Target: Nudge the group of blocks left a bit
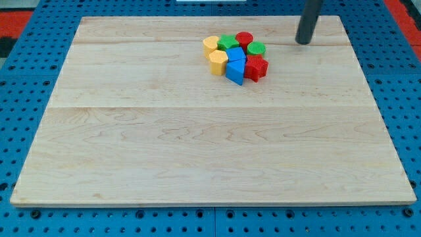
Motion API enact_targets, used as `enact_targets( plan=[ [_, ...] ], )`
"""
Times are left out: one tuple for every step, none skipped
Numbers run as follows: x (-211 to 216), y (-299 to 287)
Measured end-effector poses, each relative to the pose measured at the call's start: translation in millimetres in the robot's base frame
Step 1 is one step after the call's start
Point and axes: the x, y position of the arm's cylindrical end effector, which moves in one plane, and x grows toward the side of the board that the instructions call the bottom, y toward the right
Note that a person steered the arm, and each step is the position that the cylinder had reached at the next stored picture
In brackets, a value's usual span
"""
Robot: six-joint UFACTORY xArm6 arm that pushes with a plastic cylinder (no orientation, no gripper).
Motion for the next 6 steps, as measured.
enact_targets(
  plan=[
    [24,-14],
    [40,-23],
    [51,-47],
    [55,-64],
    [57,-90],
    [59,-106]
  ],
)
